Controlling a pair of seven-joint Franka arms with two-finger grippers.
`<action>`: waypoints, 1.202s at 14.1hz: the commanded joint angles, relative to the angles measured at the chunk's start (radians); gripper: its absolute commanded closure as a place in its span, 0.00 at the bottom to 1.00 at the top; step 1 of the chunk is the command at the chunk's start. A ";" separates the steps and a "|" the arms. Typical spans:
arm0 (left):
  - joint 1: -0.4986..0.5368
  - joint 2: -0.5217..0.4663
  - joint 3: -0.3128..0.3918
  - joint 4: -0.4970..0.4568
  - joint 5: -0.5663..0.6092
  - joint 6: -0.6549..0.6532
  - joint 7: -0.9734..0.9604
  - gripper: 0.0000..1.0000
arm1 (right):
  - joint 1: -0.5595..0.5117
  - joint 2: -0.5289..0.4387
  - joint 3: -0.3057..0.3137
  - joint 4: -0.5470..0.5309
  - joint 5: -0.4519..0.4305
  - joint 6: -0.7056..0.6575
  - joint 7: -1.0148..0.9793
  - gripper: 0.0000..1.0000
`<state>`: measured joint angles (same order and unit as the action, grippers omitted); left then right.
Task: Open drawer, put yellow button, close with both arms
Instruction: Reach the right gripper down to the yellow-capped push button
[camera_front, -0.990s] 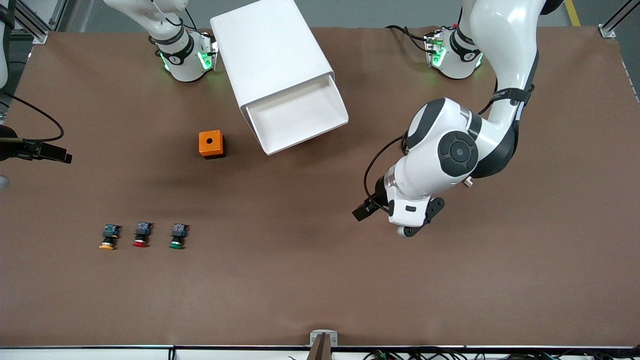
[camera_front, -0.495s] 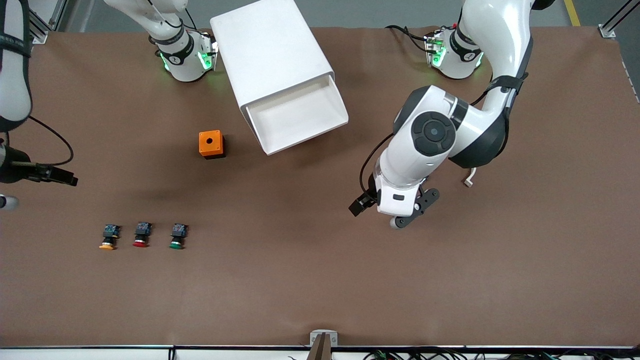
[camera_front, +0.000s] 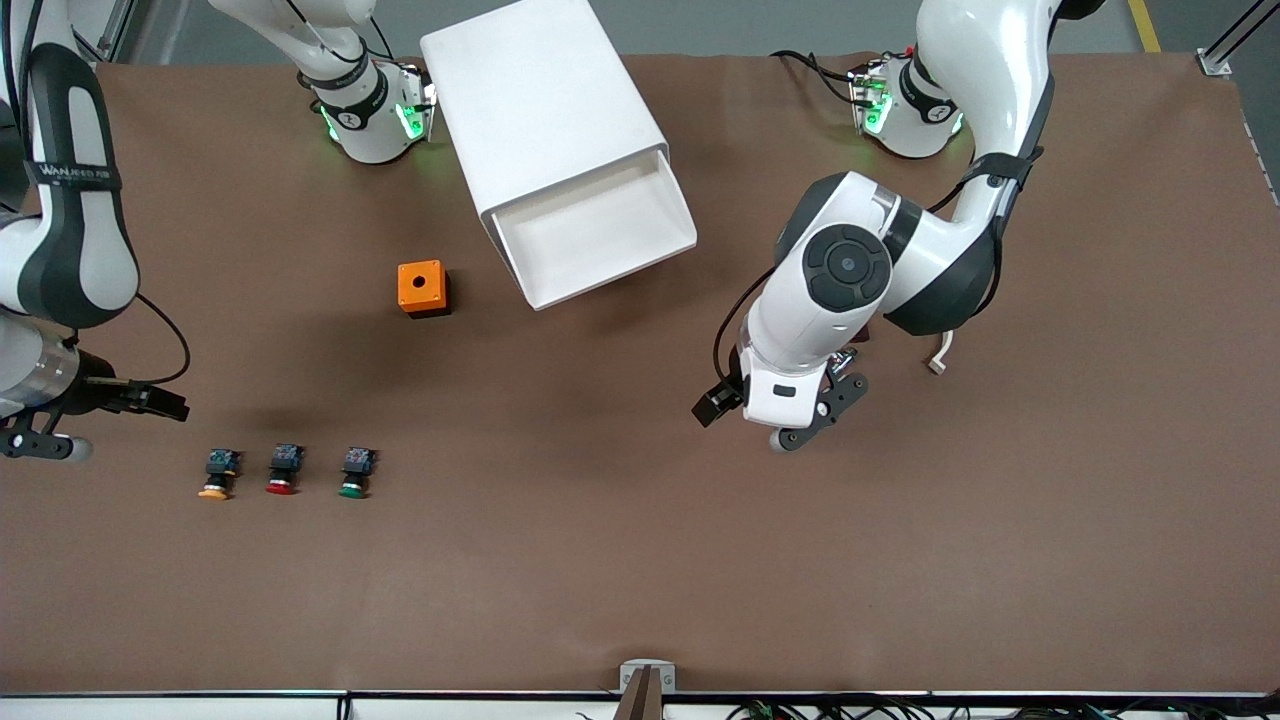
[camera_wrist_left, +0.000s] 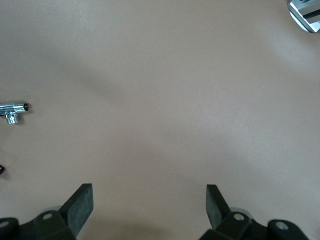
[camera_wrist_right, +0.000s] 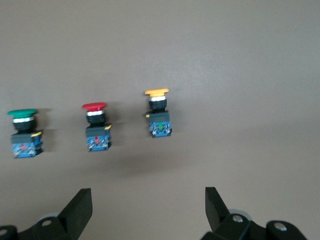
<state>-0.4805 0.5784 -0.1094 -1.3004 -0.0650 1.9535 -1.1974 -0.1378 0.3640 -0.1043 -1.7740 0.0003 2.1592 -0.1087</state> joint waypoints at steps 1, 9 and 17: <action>-0.009 -0.008 0.004 -0.022 0.021 0.009 -0.004 0.01 | -0.039 0.053 0.015 0.007 0.007 0.088 -0.067 0.00; -0.015 -0.038 0.001 -0.068 0.117 -0.125 -0.002 0.01 | -0.057 0.219 0.021 0.013 0.048 0.304 -0.095 0.00; 0.000 -0.051 -0.047 -0.068 0.131 -0.133 -0.001 0.01 | -0.054 0.296 0.018 0.018 0.259 0.363 -0.338 0.00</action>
<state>-0.4870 0.5632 -0.1497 -1.3430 0.0501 1.8320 -1.1971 -0.1807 0.6460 -0.0986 -1.7732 0.2281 2.5149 -0.4165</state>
